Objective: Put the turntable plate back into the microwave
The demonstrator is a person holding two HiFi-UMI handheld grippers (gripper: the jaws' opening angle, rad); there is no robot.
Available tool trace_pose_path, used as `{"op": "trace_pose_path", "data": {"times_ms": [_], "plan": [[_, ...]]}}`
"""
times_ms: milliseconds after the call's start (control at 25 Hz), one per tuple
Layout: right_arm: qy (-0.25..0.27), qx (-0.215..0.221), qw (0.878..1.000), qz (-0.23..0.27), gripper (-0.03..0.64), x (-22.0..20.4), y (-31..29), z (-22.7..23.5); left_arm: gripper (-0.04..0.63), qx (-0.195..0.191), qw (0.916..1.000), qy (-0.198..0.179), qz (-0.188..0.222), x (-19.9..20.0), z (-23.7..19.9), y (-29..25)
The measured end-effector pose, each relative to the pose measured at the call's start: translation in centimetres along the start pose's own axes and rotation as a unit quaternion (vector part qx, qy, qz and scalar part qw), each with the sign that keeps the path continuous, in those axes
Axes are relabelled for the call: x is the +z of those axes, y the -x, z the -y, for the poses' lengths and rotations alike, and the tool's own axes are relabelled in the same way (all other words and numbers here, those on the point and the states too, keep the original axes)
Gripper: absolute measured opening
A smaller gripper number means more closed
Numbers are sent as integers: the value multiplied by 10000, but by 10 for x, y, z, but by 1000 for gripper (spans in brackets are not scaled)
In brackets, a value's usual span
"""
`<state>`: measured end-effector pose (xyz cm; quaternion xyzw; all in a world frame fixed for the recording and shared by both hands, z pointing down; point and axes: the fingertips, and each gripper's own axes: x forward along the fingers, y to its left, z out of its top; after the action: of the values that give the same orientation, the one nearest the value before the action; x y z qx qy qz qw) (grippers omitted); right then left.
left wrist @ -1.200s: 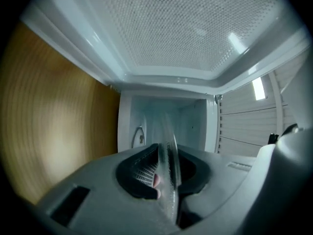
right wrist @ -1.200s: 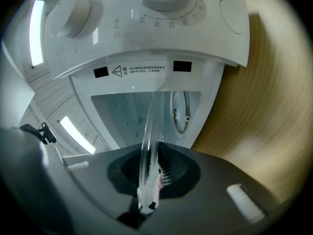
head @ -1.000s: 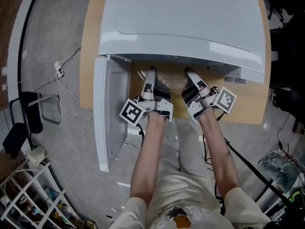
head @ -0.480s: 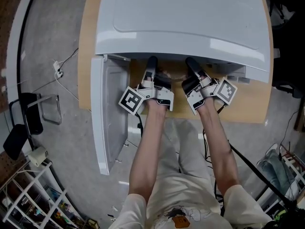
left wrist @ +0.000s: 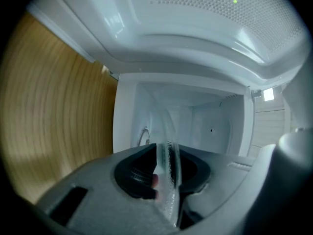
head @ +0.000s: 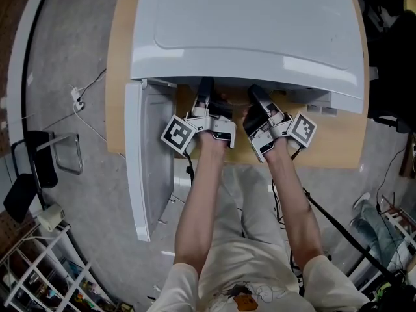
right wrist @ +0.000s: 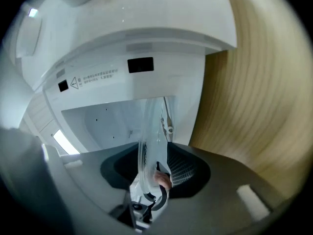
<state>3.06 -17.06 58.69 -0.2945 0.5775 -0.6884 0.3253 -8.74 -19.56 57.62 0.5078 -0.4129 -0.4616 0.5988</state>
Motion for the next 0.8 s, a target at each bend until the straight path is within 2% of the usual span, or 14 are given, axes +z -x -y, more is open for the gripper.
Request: {"op": "trace_pose_path", "data": {"times_ms": [120,320,360,400,440,640,800], "plan": [[-109,39,9999,-16,155,-11,6,1,52,0,10000,-16,-13,1,1,-1],[-76,91,9992,-372,159,-33,-5,0,49,27,10000,-2,-24,0,-2,0],[-57,81,9991,-418,138,-34,-7,-1,49,33,10000,3,-31,0,-3,-1],[-15,48,9990,-452,75,-35,-8,-2,49,31,10000,13,-40,0,-3,-1],[22,-4,9989,-473,52,-35,-9,-2,49,22,10000,22,-52,-1,-4,-2],[60,-223,9990,-384,38,-32,-8,1,39,34,9999,-2,-109,-2,-8,0],[209,-191,9987,-413,49,-31,-9,-6,34,73,9997,-45,-220,-4,-7,5]]}}
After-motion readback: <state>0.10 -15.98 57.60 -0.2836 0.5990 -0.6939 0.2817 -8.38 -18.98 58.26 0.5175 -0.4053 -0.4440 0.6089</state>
